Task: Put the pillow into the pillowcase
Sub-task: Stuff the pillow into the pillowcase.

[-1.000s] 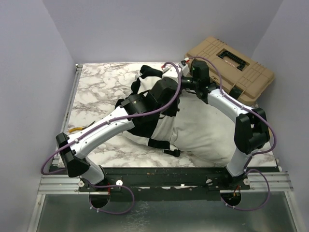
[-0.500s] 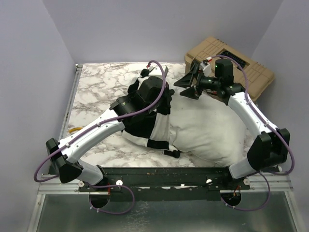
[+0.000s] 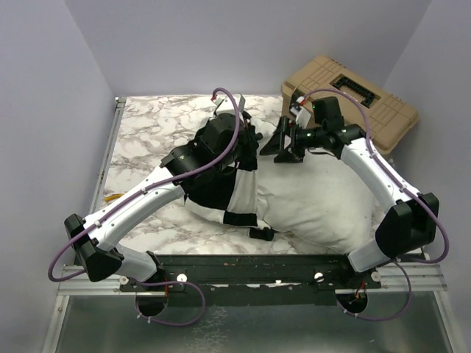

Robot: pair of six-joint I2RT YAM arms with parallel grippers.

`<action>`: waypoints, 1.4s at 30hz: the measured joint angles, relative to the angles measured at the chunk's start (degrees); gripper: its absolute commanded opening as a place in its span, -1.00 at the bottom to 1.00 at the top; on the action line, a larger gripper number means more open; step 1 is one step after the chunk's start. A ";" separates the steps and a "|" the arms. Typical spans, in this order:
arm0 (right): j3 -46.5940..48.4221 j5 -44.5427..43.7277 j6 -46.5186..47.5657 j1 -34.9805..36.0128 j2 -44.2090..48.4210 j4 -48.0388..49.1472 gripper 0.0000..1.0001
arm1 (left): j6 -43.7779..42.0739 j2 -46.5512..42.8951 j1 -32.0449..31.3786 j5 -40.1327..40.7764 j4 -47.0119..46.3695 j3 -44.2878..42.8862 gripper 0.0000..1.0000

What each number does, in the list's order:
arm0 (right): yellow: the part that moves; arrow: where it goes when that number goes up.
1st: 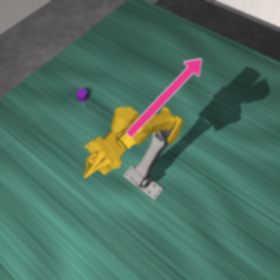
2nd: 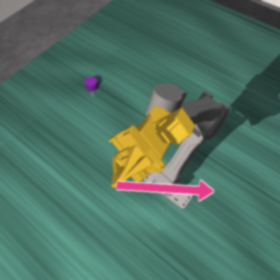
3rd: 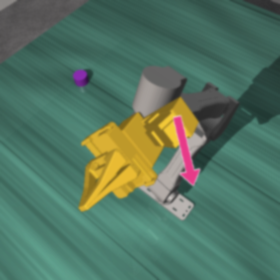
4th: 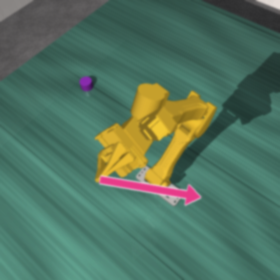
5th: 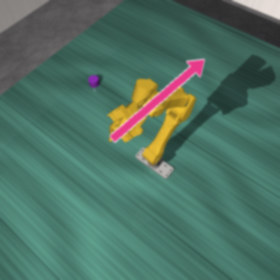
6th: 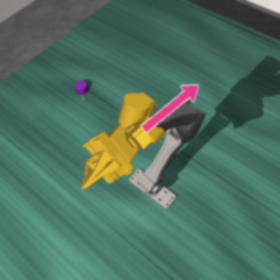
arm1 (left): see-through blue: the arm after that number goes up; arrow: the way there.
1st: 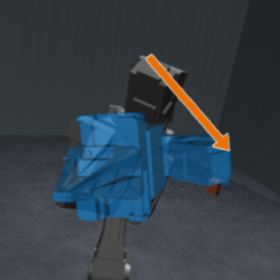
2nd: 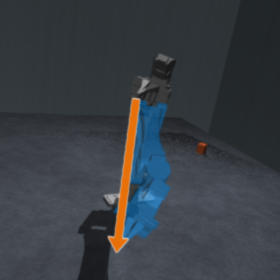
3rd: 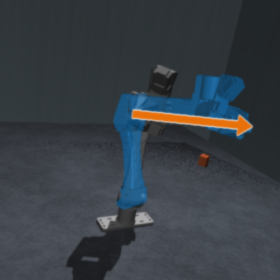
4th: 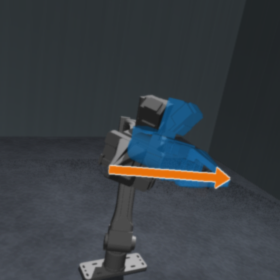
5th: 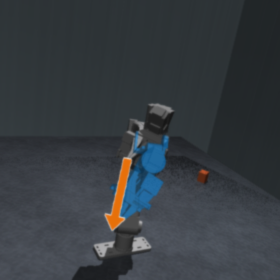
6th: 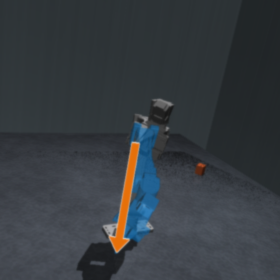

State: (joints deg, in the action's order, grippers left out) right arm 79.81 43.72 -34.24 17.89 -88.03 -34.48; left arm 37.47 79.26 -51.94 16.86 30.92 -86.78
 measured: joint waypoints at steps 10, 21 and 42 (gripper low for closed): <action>-4.83 -15.34 9.57 13.00 -5.73 1.62 -0.69 | 5.07 0.55 0.98 -0.46 -0.26 -0.83 -1.00; -3.06 0.24 -14.47 6.03 -8.79 26.12 -1.00 | 5.01 5.73 1.88 -3.21 0.17 -11.34 -1.00; -4.74 5.46 -51.91 3.26 -18.27 65.81 -1.00 | 6.91 20.94 -5.27 -10.32 -3.82 -20.68 -1.00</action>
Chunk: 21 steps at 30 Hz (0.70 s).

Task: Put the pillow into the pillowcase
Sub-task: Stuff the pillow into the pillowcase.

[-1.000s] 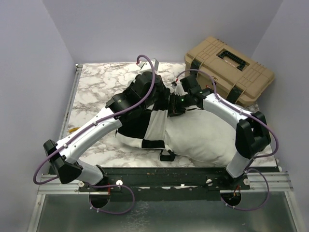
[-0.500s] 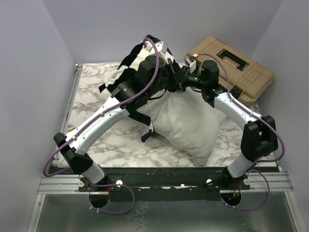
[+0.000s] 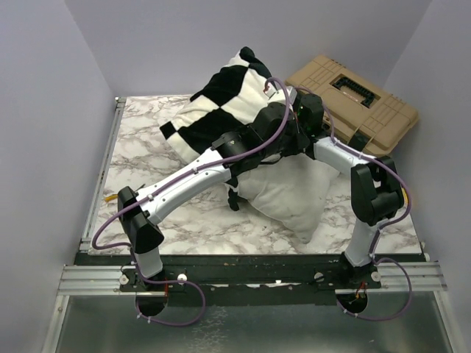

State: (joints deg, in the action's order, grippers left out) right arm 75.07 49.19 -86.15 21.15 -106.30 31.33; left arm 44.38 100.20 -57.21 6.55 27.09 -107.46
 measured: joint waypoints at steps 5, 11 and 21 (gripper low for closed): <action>-0.02 -0.04 -5.20 -0.24 -2.38 6.80 -1.00 | -0.04 0.37 -0.68 1.14 -0.24 0.37 -1.00; 1.07 0.48 -9.49 -0.22 -8.22 14.51 -1.00 | -0.96 0.22 -0.66 2.54 -2.01 5.77 -1.00; 10.14 -0.42 7.02 -0.59 -9.49 -8.33 -0.18 | -1.81 -4.98 2.99 1.44 -4.11 17.25 -1.00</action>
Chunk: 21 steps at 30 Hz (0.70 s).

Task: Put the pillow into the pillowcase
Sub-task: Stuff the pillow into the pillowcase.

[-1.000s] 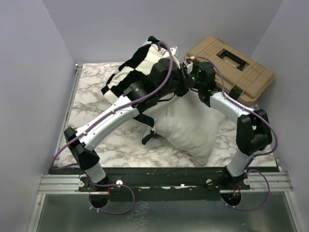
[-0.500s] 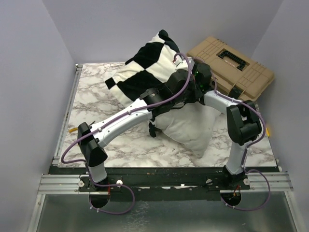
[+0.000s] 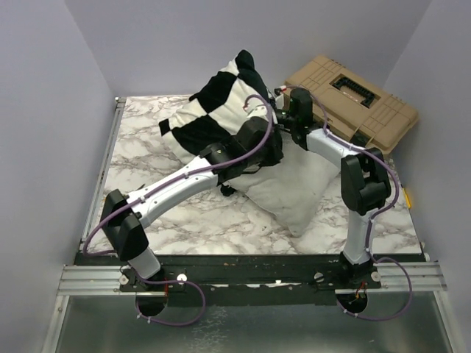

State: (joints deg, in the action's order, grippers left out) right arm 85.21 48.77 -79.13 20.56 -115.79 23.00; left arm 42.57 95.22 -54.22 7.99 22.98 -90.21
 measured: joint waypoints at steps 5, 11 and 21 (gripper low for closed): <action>0.02 -4.00 13.55 -0.81 2.14 -19.41 0.63 | 4.15 -4.42 7.04 -3.15 -1.66 8.74 -1.00; 3.85 -12.90 31.54 -2.49 7.19 -45.40 0.95 | 5.66 -4.15 12.59 -3.32 -4.92 11.85 -1.00; 8.24 -32.39 49.37 -4.44 19.87 -71.06 0.99 | 4.37 2.12 15.26 -11.41 -9.62 3.43 -1.00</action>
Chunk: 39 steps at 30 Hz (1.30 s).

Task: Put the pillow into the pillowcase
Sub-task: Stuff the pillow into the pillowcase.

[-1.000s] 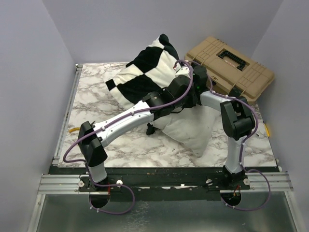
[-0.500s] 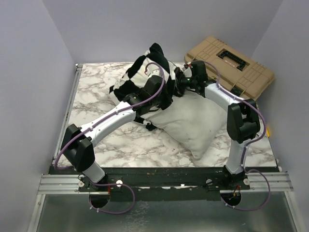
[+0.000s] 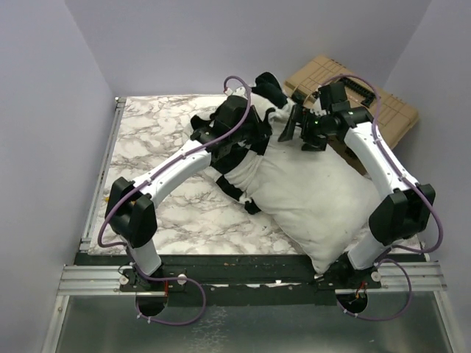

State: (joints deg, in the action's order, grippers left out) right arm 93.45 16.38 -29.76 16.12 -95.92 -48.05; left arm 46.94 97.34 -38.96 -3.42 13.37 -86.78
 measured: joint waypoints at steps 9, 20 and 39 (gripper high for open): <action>-5.20 -2.40 6.73 -3.32 11.72 -10.19 0.99 | -2.29 4.48 5.01 -0.11 -0.61 -5.79 -1.00; 3.63 0.28 11.54 -9.66 0.33 -8.76 0.75 | -2.23 2.80 5.46 -5.73 -0.79 -5.33 -1.00; -16.81 25.46 8.24 1.40 2.19 3.48 -1.00 | -12.04 -10.27 5.75 -5.73 13.55 0.52 0.50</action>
State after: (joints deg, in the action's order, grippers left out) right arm 76.64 41.85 -21.52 17.52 -93.73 -44.58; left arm 34.89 87.07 -33.21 -9.15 26.92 -86.26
